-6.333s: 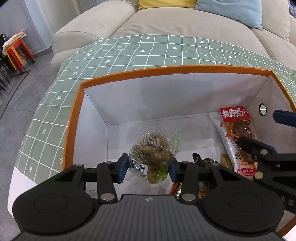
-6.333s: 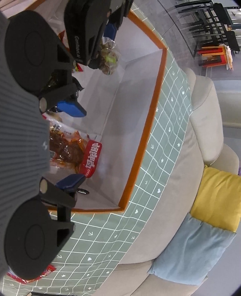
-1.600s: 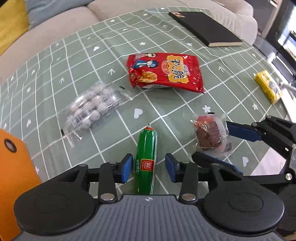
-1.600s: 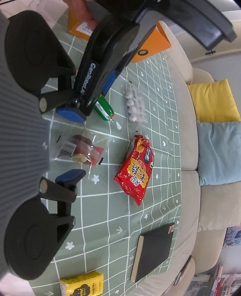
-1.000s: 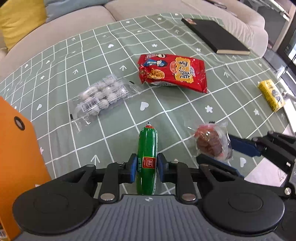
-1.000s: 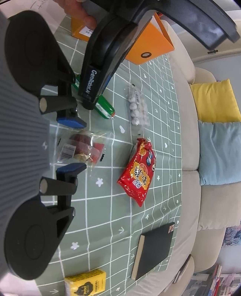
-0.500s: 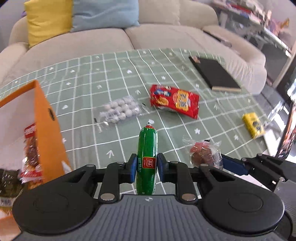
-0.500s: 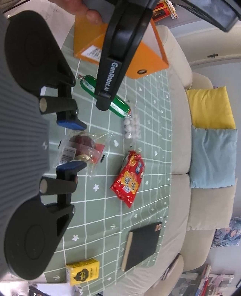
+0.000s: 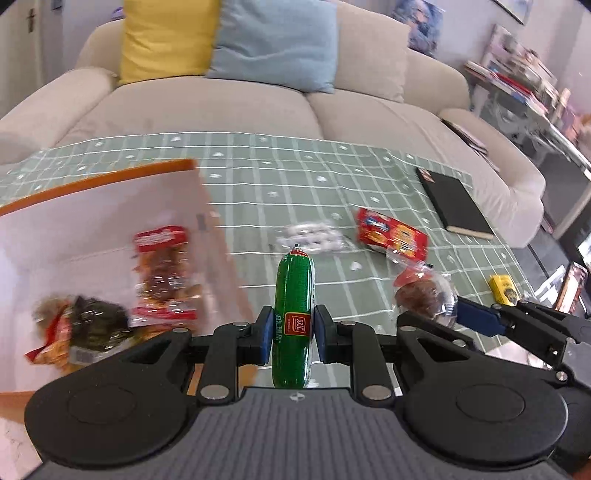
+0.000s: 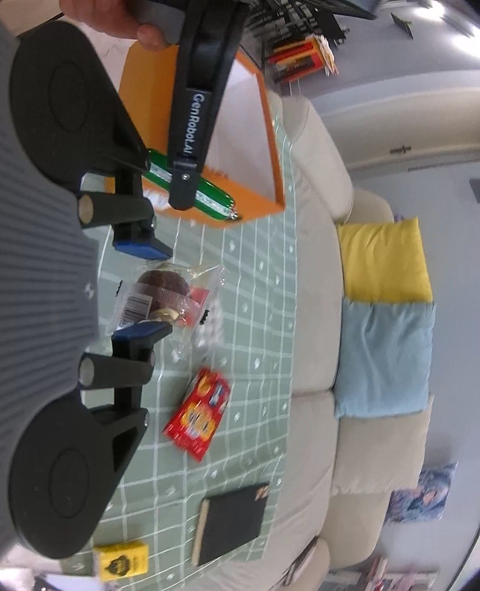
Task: Organize snacks
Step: 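Lift the sausage and meat packet and carry them toward the orange box, then lower both items into the orange box and open both grippers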
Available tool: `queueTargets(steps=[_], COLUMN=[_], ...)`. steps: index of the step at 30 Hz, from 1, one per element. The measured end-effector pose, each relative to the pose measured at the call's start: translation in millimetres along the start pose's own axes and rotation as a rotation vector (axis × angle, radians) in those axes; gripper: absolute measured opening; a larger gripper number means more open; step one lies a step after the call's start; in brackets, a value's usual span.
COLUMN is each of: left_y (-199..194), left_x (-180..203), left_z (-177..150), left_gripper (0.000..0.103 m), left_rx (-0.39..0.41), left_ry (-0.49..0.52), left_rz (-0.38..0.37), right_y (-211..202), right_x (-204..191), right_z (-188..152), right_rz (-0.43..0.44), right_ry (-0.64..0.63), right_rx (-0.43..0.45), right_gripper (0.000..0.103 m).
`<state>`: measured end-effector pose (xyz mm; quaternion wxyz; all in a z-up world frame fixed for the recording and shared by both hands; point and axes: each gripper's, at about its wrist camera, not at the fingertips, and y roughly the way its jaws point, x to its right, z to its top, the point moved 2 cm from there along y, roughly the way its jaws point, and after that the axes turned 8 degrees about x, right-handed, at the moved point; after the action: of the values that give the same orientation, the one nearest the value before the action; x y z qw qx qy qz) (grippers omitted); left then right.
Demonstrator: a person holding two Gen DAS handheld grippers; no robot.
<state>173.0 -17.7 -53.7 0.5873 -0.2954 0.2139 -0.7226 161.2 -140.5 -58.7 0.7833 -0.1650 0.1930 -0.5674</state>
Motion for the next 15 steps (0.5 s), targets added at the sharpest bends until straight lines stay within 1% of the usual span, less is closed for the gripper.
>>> queueTargets(steps=[4, 8, 11, 15], left_y=[-15.3, -25.9, -28.8, -28.5], left_x=[-30.8, -63.9, -87.9, -117.3], left_z=[6.1, 15.3, 21.7, 28.2], left_gripper=[0.025, 0.025, 0.025, 0.025], left_rx=[0.028, 0.053, 0.051, 0.039], left_ry=[-0.046, -0.087, -0.103, -0.103], left_rz=[0.032, 0.080, 0.130, 0.203], right_y=[7.2, 20.3, 34.5, 58.0], right_x=[-24.7, -53.9, -80.6, -107.9], right_z=[15.0, 32.0, 41.2, 49.8], right_rz=[0.049, 0.099, 0.117, 0.143], right_ry=[-0.025, -0.054, -0.107, -0.137], right_rx=[0.011, 0.014, 0.014, -0.008], right_gripper=[0.034, 0.034, 0.034, 0.034])
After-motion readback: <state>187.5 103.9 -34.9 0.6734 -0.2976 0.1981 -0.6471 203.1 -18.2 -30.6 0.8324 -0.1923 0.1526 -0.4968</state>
